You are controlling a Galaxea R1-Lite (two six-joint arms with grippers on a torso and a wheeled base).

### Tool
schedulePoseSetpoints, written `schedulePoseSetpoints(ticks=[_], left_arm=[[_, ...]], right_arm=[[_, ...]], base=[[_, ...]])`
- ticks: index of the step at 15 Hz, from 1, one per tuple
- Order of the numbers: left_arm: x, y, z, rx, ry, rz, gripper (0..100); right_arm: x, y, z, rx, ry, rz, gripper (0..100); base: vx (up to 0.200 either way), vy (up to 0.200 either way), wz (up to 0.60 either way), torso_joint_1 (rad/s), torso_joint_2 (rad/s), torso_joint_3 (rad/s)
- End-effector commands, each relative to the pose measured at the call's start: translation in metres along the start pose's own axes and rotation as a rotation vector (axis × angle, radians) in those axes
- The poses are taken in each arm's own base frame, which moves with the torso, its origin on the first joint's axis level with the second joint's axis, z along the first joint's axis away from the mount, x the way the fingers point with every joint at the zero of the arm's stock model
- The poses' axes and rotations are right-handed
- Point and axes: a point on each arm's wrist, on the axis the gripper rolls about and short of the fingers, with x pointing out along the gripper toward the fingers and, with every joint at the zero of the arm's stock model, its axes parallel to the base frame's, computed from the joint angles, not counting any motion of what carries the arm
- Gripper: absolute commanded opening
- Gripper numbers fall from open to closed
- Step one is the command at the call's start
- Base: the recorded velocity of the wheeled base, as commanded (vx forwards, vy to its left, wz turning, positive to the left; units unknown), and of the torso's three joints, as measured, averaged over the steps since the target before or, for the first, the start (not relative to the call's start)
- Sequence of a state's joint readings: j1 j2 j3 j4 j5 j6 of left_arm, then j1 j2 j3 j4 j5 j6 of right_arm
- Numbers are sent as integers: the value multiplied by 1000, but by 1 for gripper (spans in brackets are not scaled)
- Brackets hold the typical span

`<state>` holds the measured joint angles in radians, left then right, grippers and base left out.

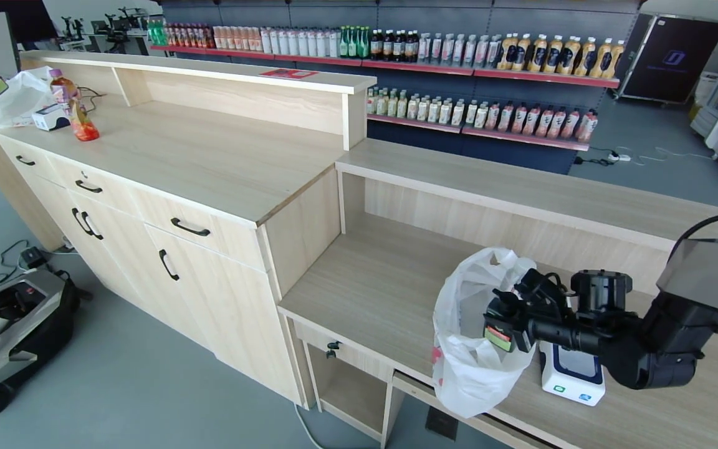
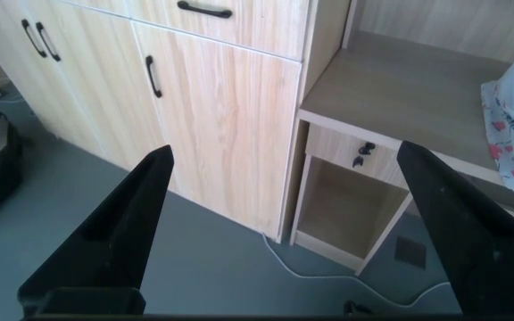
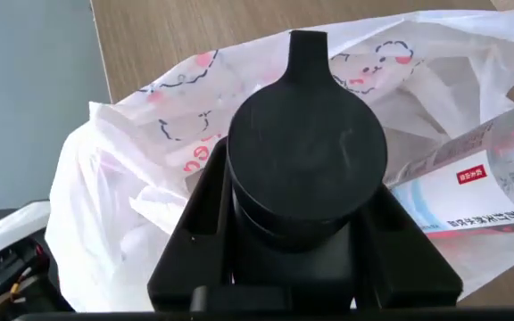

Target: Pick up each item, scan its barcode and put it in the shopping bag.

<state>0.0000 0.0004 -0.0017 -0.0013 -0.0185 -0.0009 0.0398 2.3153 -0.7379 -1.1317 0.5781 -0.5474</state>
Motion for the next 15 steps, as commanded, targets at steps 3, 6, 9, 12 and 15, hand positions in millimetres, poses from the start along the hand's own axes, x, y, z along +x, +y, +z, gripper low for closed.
schedulePoseSetpoints(ticks=[3, 6, 9, 12, 15], left_arm=[[0, 0, 0, -1, -1, 0, 100], [0, 0, 0, -1, -1, 0, 100], [0, 0, 0, -1, -1, 0, 100], [0, 0, 0, -1, -1, 0, 100], [0, 0, 0, -1, -1, 0, 100]], right_arm=[[22, 0, -30, 28, 34, 21, 0], [33, -1, -41, 32, 38, 24, 0], [40, -5, -43, 35, 36, 20, 0], [44, -8, -44, 31, 28, 16, 0], [44, -6, -45, 34, 33, 20, 100]], base=[[0, 0, 0, 0, 0, 0], [0, 0, 0, 0, 0, 0], [0, 0, 0, 0, 0, 0], [0, 0, 0, 0, 0, 0], [0, 0, 0, 0, 0, 0]])
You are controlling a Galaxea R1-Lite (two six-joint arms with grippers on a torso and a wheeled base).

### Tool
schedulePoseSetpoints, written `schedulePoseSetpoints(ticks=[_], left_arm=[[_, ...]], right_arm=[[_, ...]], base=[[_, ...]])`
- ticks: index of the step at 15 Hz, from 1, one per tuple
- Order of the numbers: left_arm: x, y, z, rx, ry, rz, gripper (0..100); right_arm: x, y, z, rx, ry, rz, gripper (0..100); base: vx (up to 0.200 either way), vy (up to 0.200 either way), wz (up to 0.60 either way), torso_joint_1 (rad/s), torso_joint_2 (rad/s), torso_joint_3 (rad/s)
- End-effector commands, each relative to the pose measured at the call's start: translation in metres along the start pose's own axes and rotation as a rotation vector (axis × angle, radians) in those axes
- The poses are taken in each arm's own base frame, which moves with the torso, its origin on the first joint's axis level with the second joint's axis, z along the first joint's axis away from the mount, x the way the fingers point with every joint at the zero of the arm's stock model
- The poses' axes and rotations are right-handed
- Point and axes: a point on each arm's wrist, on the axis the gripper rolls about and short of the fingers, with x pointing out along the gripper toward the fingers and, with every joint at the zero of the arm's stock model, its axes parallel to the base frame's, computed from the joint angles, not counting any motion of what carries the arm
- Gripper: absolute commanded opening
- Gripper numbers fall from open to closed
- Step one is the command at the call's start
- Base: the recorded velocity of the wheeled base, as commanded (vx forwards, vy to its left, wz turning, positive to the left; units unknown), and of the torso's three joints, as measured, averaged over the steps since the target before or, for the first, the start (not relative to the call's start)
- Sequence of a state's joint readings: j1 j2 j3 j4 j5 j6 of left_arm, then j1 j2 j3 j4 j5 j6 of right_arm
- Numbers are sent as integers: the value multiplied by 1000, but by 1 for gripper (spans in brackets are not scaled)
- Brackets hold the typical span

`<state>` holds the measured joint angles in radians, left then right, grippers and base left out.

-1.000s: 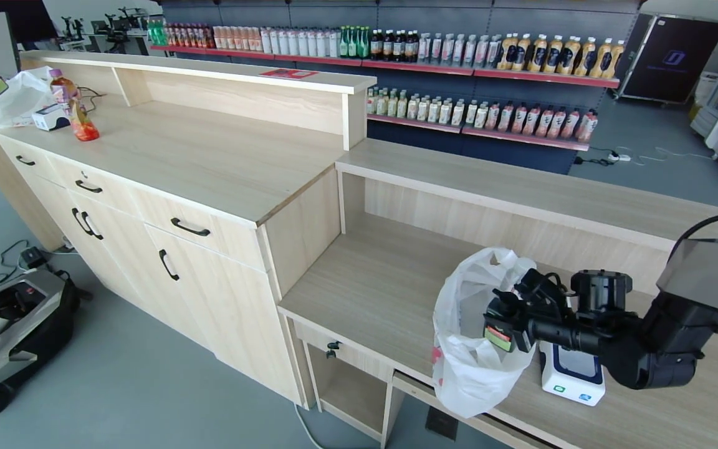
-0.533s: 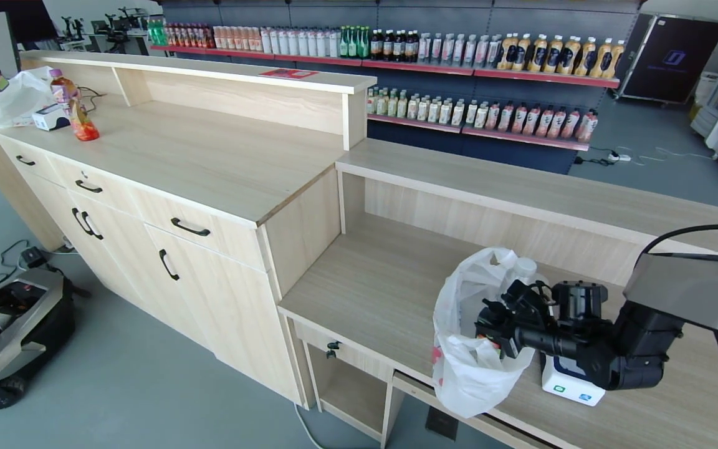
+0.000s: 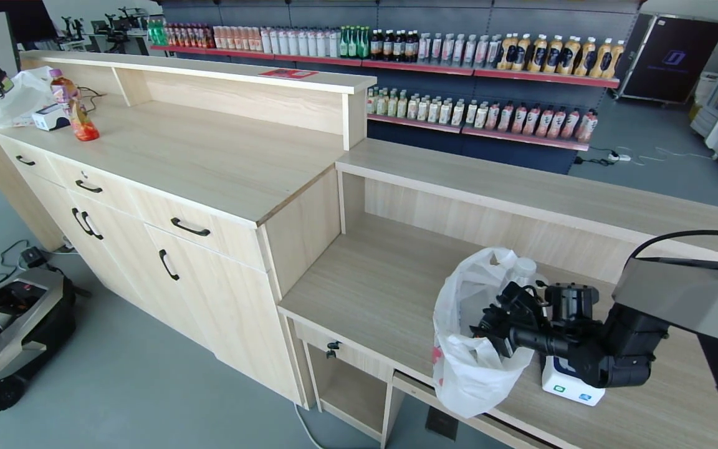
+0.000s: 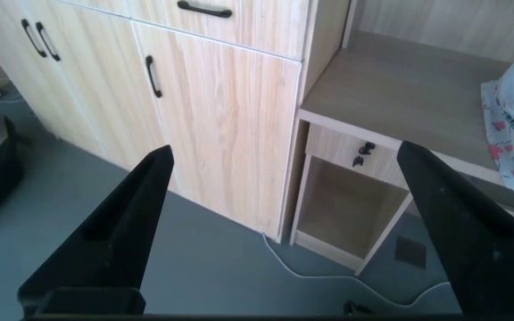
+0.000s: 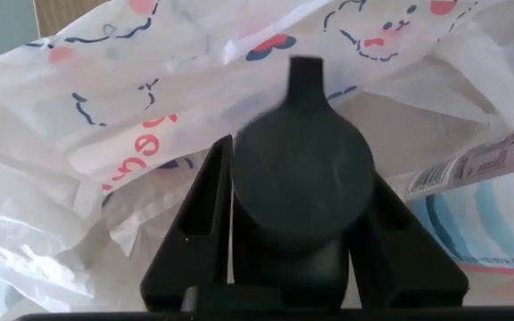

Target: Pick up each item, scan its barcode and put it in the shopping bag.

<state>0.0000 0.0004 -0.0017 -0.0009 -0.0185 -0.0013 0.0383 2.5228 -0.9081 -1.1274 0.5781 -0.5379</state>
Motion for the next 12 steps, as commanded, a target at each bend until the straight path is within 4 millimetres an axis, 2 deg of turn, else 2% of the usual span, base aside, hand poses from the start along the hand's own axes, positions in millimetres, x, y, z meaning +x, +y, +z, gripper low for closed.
schedulePoseSetpoints(ticks=[1, 3, 5, 6, 8, 10, 11, 12], left_arm=[[0, 0, 0, 0, -1, 0, 100], [0, 0, 0, 1, -1, 0, 100], [0, 0, 0, 0, -1, 0, 100], [0, 0, 0, 0, -1, 0, 100], [0, 0, 0, 0, -1, 0, 100], [0, 0, 0, 0, -1, 0, 100], [0, 0, 0, 0, -1, 0, 100], [0, 0, 0, 0, -1, 0, 100]], right_arm=[[-1, 1, 1, 7, 2, 3, 100], [-12, -2, 23, 37, -31, -12, 100], [-41, -9, 72, 46, -81, -38, 100], [-66, -11, 100, 34, -98, -56, 100], [-130, -11, 137, 10, -120, -132, 100], [-183, -5, 155, -39, -164, -230, 100], [-195, -3, 160, -49, -179, -253, 100], [-217, -3, 166, -97, -183, -335, 100]], base=[[0, 0, 0, 0, 0, 0], [0, 0, 0, 0, 0, 0], [0, 0, 0, 0, 0, 0], [0, 0, 0, 0, 0, 0], [0, 0, 0, 0, 0, 0], [0, 0, 0, 0, 0, 0], [0, 0, 0, 0, 0, 0], [0, 0, -600, 2, -2, 2]])
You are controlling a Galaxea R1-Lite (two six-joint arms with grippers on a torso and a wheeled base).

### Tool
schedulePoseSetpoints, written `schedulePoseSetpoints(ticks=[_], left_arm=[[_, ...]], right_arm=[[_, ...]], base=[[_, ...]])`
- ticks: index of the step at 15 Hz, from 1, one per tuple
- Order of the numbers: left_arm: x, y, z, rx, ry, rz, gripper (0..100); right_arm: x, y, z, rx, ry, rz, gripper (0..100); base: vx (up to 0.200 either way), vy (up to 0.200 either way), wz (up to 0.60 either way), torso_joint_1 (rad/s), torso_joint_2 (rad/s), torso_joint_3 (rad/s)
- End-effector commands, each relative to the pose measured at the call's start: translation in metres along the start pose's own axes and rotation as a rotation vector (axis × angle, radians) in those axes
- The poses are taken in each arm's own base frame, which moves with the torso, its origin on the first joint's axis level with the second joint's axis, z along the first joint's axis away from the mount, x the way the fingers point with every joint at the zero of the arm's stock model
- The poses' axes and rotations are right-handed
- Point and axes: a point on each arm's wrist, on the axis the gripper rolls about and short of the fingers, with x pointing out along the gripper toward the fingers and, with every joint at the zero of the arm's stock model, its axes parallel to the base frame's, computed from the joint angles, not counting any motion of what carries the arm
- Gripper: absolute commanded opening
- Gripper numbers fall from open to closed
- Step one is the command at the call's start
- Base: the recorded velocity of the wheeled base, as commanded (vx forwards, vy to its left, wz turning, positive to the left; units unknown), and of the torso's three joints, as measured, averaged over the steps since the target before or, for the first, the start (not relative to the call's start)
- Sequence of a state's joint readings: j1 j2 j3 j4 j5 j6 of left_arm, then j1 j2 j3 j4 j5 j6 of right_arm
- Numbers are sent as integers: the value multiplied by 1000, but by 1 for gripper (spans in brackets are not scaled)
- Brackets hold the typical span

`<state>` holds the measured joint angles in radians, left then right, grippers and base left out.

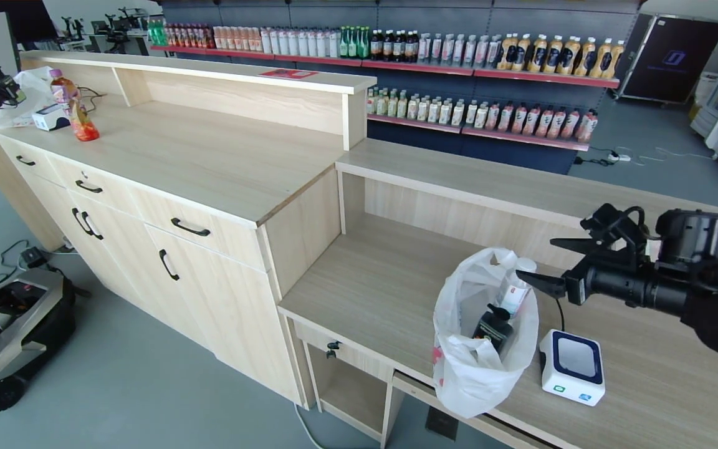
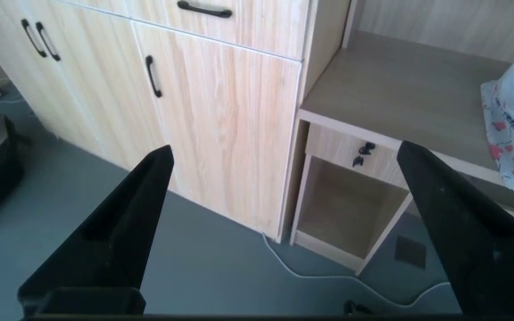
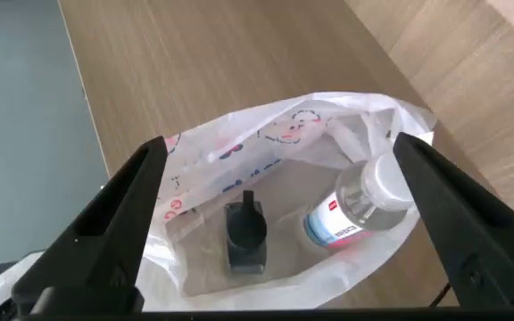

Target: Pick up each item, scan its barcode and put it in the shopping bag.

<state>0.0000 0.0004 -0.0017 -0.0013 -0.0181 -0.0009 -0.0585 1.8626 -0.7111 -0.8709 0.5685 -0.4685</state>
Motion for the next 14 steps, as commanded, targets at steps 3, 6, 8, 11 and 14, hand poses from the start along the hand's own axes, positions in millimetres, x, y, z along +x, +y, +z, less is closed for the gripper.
schedulePoseSetpoints(ticks=[3, 6, 8, 11, 14], left_arm=[[0, 0, 0, -1, -1, 0, 100], [0, 0, 0, -1, -1, 0, 100], [0, 0, 0, -1, -1, 0, 100], [0, 0, 0, -1, -1, 0, 100], [0, 0, 0, -1, -1, 0, 100]], right_arm=[[-94, -17, 62, -141, -69, -391, 100], [-123, -17, 82, -81, -49, -558, 100], [-141, -9, 88, -51, 10, -634, 100], [-161, 7, 93, -28, 69, -715, 100], [-174, 31, 74, 136, 52, -715, 100]], base=[[0, 0, -600, -53, 110, 54], [0, 0, -600, 10, 4, 5], [0, 0, -600, -7, 2, 0], [0, 0, -600, 5, 4, -1], [0, 0, 0, 0, 0, 0]])
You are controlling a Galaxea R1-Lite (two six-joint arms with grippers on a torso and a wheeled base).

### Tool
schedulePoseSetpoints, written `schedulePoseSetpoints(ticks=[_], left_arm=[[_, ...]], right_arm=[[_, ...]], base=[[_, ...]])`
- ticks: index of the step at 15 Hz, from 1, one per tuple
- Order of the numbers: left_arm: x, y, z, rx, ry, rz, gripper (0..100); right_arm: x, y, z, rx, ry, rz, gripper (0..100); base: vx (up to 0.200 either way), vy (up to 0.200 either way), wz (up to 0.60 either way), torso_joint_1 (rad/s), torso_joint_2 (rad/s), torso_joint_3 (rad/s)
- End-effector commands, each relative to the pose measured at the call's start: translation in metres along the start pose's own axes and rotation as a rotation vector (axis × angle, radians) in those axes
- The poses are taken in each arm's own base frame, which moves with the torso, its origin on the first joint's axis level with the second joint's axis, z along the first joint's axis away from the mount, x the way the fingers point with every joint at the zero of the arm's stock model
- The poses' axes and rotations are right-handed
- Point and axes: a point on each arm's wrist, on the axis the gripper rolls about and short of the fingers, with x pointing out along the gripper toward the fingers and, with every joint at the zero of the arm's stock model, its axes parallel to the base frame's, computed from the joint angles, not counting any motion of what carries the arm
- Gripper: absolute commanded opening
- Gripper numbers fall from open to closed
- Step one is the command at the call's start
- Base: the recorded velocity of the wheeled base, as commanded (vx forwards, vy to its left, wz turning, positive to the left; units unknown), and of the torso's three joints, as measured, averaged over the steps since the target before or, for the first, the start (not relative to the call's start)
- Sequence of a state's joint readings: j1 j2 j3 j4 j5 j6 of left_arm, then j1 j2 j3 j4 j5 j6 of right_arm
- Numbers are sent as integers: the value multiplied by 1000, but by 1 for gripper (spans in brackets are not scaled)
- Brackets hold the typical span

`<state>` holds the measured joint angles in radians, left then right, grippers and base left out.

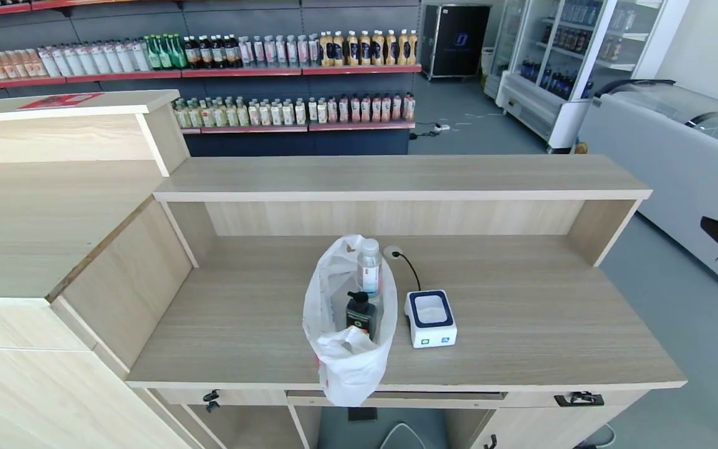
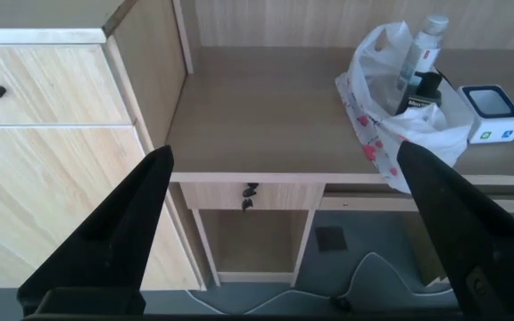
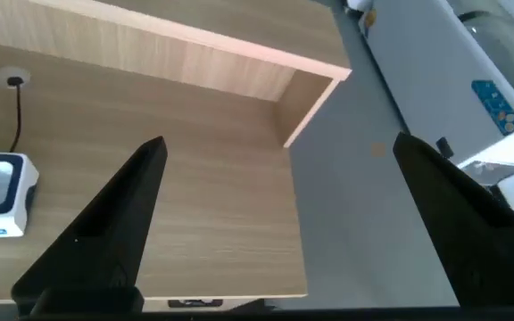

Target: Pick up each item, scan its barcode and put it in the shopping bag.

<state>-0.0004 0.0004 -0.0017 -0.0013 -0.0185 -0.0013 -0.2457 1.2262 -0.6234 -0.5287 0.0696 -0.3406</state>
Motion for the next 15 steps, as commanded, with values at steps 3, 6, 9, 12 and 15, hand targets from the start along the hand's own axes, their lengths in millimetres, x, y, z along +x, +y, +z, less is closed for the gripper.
schedulePoseSetpoints(ticks=[3, 6, 9, 12, 15], left_arm=[[0, 0, 0, 0, -1, 1, 100], [0, 0, 0, 0, -1, 1, 100], [0, 0, 0, 0, -1, 1, 100], [0, 0, 0, 0, -1, 1, 100], [0, 0, 0, 1, -1, 1, 100]], right_arm=[[-73, 27, -62, 139, 77, 26, 100], [-128, 53, -112, 167, 35, 102, 100], [-163, 62, -130, 184, -29, 218, 100], [-183, 66, -149, 183, -61, 259, 100], [-195, 67, -155, 207, -163, 273, 100]], base=[[0, 0, 0, 0, 0, 0], [0, 0, 0, 0, 0, 0], [0, 0, 0, 0, 0, 0], [0, 0, 0, 0, 0, 0], [0, 0, 0, 0, 0, 0]])
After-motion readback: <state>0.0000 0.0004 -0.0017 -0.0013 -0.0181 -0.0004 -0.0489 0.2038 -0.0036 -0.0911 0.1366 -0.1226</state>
